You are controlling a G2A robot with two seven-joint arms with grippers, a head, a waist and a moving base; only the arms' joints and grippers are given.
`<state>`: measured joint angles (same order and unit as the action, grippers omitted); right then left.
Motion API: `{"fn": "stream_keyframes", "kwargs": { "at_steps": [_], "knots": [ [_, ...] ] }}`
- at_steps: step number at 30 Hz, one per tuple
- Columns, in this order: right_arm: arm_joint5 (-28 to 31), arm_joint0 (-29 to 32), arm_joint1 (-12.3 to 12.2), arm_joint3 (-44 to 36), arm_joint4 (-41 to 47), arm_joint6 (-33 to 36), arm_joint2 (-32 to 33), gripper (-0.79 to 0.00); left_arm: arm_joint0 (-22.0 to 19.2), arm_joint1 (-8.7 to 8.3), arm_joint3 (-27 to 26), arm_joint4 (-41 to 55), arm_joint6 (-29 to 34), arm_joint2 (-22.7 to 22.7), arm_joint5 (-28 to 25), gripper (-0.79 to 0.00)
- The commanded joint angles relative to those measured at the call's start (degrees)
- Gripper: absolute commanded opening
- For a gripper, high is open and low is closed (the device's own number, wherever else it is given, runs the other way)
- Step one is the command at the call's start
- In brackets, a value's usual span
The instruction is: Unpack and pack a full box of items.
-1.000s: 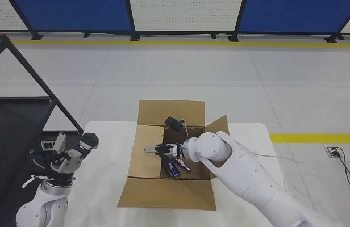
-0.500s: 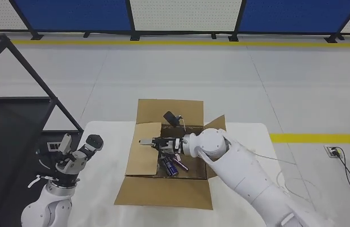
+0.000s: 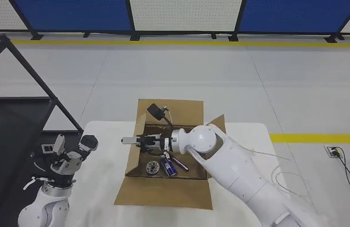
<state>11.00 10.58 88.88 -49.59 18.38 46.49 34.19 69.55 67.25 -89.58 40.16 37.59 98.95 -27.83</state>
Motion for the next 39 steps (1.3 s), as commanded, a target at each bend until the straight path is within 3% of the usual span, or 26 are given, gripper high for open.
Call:
{"fn": "stream_keyframes", "kwargs": {
  "at_steps": [1, 12, 16, 29, 36, 39],
  "knots": [
    [0.04, -0.34, 0.72, -0.67, -0.94, -1.13, -0.67, 0.000, 1.22, -0.03, -0.49, 0.24, -0.39, 0.92, -0.63, 0.000],
    [-0.34, -2.57, 7.04, 2.87, -2.82, -8.77, -5.59, 0.000, 8.90, 0.33, -4.96, 4.22, -6.64, 6.56, -5.75, 0.000],
    [-0.64, -3.86, 9.51, 6.57, -2.24, -7.68, -6.93, 0.000, 10.41, 0.40, -5.76, 5.48, -7.26, 7.46, -4.74, 0.000],
    [-0.70, -2.88, 9.53, 6.19, -1.99, -8.09, -6.80, 0.000, 10.42, 0.41, -5.72, 5.50, -7.51, 7.45, -4.48, 0.000],
    [-3.85, -0.77, 11.42, 6.02, -3.14, -10.86, -7.34, 0.000, 9.50, 0.39, -5.39, 2.92, -12.41, 7.67, 1.27, 0.000],
    [-4.79, -1.00, 12.67, 7.82, -3.70, -11.53, -7.78, 0.000, 10.16, 0.29, -5.75, 2.75, -11.67, 8.05, 3.97, 0.000]
  ]
}}
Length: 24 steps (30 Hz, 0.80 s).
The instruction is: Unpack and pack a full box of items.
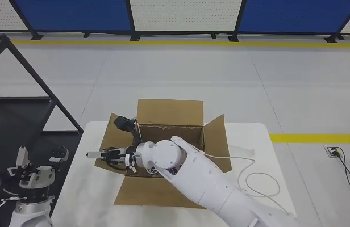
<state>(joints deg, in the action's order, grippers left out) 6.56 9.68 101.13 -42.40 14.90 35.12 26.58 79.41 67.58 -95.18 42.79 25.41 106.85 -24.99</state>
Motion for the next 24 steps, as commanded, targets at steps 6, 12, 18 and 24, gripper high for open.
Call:
{"fn": "stream_keyframes", "kwargs": {
  "at_steps": [6, 12, 18, 24],
  "knots": [
    [-2.72, -1.05, 2.92, 4.47, -1.61, -0.99, -0.92, 0.000, 2.33, -0.28, -1.66, 6.12, 7.43, 0.91, 7.93, 0.000],
    [-1.66, -1.46, 4.66, 7.87, -1.70, -0.98, -0.26, 0.000, 2.37, -0.53, -0.86, 4.70, 9.27, 0.62, 11.79, 0.000],
    [0.25, -1.48, 5.46, 10.13, -1.83, -0.65, 1.17, 0.000, 1.40, -0.74, 1.02, 0.70, 9.60, -0.80, 14.09, 0.000],
    [2.23, -1.28, 5.63, 10.67, -2.80, -0.51, 2.70, 0.000, -0.17, -0.82, 2.76, -2.36, 8.79, -2.37, 14.57, 0.000]
  ]
}}
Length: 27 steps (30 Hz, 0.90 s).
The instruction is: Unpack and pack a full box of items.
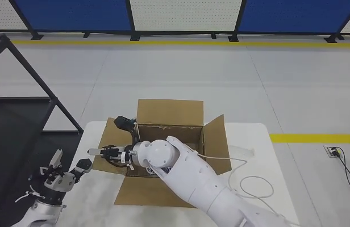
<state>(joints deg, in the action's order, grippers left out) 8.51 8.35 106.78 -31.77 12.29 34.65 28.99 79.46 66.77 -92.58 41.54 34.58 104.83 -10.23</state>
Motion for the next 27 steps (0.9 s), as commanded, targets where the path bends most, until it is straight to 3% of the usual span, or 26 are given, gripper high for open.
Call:
{"fn": "stream_keyframes", "kwargs": {
  "at_steps": [1, 8, 13, 20, 27],
  "knots": [
    [0.36, 0.04, -0.04, 0.03, -0.56, -0.30, 0.54, 0.000, -0.39, 0.01, 0.24, -1.76, -0.74, -0.78, -0.28, 0.000],
    [1.47, -0.08, -1.54, -1.36, -3.29, -0.96, 3.68, 0.000, -1.46, 0.04, 1.24, -3.45, -1.83, -2.24, 0.00, 0.000],
    [-2.93, 0.16, -3.42, -4.98, -8.89, -2.00, 5.38, 0.000, -2.06, 0.02, 1.83, -5.34, -2.81, -3.03, -0.06, 0.000],
    [-17.67, 0.58, -7.18, -13.63, -20.60, 5.52, 7.09, 0.000, -2.48, 0.00, 2.27, -6.05, -3.63, -3.40, -0.03, 0.000],
    [-32.73, 5.14, -12.12, -25.84, -32.47, 14.30, 11.21, 0.000, -2.48, -0.01, 2.07, -6.02, -4.08, -3.44, -0.04, 0.000]
  ]
}}
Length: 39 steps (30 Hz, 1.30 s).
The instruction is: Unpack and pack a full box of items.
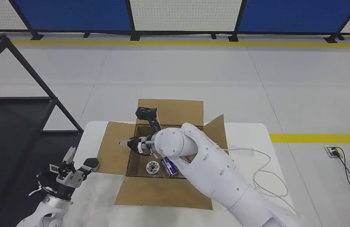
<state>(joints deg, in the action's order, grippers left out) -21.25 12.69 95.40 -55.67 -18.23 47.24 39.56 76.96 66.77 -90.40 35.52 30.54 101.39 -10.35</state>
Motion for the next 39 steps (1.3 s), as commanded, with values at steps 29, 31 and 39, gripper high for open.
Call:
{"fn": "stream_keyframes", "kwargs": {
  "at_steps": [29, 31, 39],
  "knots": [
    [-22.54, -0.71, -1.15, -4.12, -22.06, 13.30, -7.01, 0.000, -3.85, 0.17, 2.26, -2.94, -4.20, -3.29, 1.99, 0.000],
    [-21.21, -1.88, -0.50, -0.93, -24.52, 14.59, -9.64, 0.000, -4.06, 0.13, 2.55, -3.24, -4.24, -3.30, 2.35, 0.000],
    [-16.03, -6.00, 3.79, 9.77, -26.60, 19.78, -16.32, 0.000, -4.15, 0.16, 2.14, -2.89, -4.01, -3.75, 2.71, 0.000]
  ]
}}
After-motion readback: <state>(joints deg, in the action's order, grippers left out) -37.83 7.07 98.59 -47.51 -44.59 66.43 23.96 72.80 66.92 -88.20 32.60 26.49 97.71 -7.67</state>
